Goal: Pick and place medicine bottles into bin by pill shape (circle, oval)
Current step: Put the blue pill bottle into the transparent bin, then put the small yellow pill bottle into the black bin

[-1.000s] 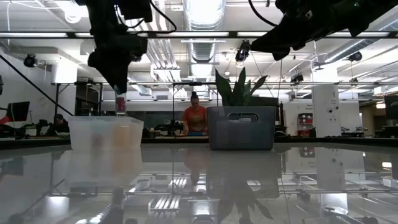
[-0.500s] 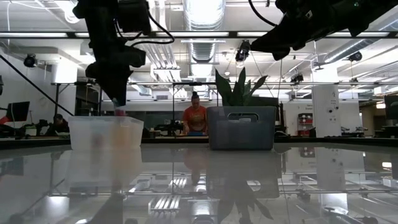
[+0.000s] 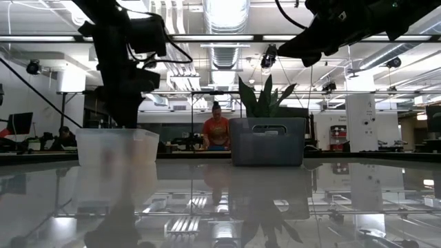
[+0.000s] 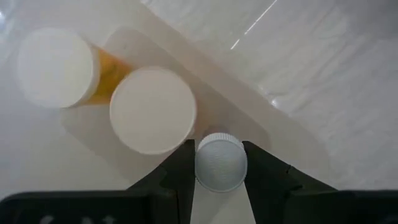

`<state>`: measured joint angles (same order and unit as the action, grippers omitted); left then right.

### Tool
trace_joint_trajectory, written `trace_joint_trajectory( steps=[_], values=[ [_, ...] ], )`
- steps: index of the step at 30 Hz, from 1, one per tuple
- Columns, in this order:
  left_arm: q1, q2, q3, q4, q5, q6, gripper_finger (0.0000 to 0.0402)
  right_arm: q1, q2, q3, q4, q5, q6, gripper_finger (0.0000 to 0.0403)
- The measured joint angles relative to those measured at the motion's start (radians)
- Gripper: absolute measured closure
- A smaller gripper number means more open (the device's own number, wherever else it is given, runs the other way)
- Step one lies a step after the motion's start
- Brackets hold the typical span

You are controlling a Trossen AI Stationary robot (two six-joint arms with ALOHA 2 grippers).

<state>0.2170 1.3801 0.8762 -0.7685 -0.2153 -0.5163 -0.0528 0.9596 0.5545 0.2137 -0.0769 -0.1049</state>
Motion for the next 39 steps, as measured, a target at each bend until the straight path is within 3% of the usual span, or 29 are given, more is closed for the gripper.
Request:
trace_joint_trajectory(
  steps=[11, 23, 34, 39],
  values=[
    [0.0, 0.041, 0.006, 0.025, -0.007, 0.0, 0.0302, 0.0, 0.0, 0.0, 0.0, 0.0, 0.017, 0.0339],
    [0.0, 0.032, 0.01, 0.017, -0.01, 0.0, 0.0232, 0.0, 0.0, 0.0, 0.0, 0.0, 0.038, 0.0339],
    [-0.021, -0.103, 0.071, 0.009, -0.011, 0.004, 0.0229, 0.0, -0.002, -0.001, 0.001, -0.001, 0.092, 0.0339],
    [-0.09, -0.181, 0.055, 0.209, -0.024, 0.061, 0.0228, 0.0, -0.002, -0.001, 0.005, -0.001, 0.151, 0.0339]
  ],
)
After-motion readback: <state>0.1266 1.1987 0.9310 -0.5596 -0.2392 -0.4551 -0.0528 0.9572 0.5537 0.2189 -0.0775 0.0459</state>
